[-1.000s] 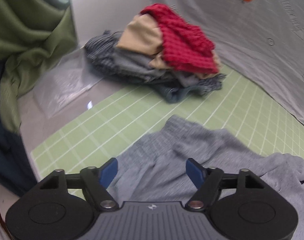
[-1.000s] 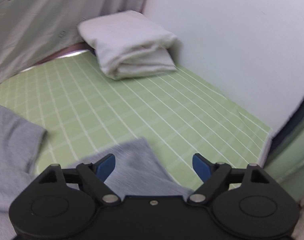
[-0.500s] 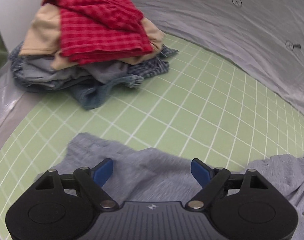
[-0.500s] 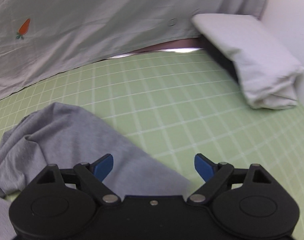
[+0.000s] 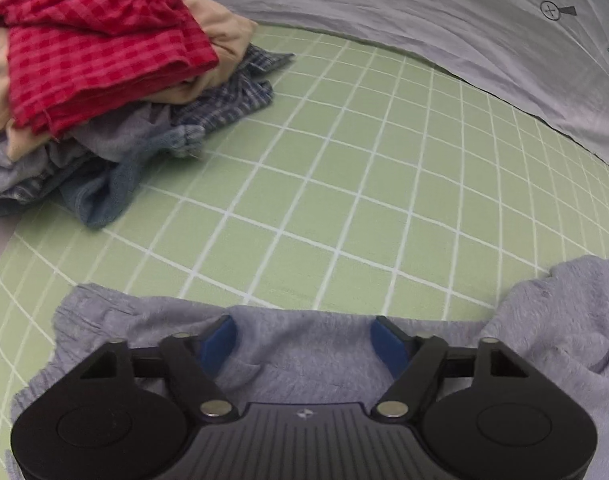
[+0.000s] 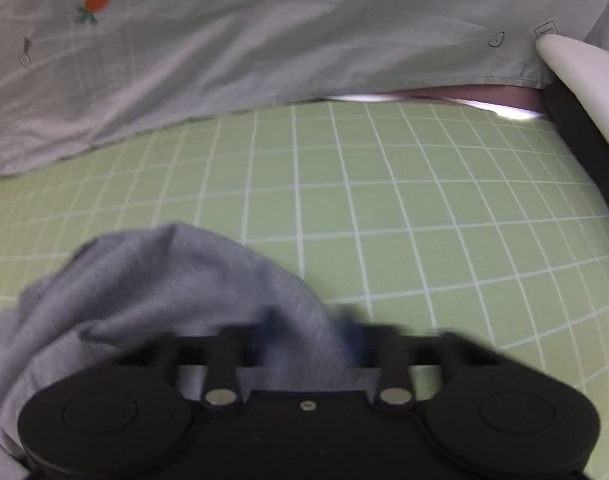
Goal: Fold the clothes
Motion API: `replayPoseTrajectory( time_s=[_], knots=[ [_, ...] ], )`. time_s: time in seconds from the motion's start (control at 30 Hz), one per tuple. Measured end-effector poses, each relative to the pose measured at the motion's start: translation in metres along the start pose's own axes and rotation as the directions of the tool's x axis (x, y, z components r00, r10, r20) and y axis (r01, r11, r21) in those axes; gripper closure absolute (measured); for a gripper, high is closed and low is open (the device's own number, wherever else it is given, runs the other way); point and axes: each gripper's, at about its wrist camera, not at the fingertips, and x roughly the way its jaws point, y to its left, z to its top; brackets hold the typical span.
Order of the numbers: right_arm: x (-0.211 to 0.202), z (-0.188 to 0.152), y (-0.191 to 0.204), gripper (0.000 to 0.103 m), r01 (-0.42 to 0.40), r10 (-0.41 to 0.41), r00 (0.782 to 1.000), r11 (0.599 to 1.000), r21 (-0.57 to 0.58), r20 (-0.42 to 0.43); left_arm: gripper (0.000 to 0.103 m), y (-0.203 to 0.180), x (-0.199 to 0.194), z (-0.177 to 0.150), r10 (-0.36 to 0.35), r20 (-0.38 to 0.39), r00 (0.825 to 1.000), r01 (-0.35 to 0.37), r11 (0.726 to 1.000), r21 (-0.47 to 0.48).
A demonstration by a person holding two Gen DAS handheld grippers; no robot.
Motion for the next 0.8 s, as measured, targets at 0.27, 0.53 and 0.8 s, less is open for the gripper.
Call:
replayPoseTrajectory(
  time_s=[0.27, 0.53, 0.8],
  knots=[
    [-0.089, 0.029, -0.03, 0.099, -0.046, -0.007, 0.954, 0.984, 0.17, 0.301, 0.1, 0.016, -0.035, 0.012, -0.032, 0.077, 0.996, 0.04, 0.994, -0.101],
    [-0.212, -0.045, -0.068, 0.099, 0.082, -0.145, 0.875, 0.985, 0.152, 0.461, 0.1, 0.048, -0.091, -0.043, -0.027, 0.108, 0.994, 0.046, 0.983, -0.176],
    [-0.157, -0.181, -0.103, 0.094, 0.235, -0.239, 0.971, 0.94, 0.248, -0.015, 0.095, 0.047, -0.081, -0.103, -0.02, -0.045, 0.999, 0.014, 0.99, -0.137]
  ],
)
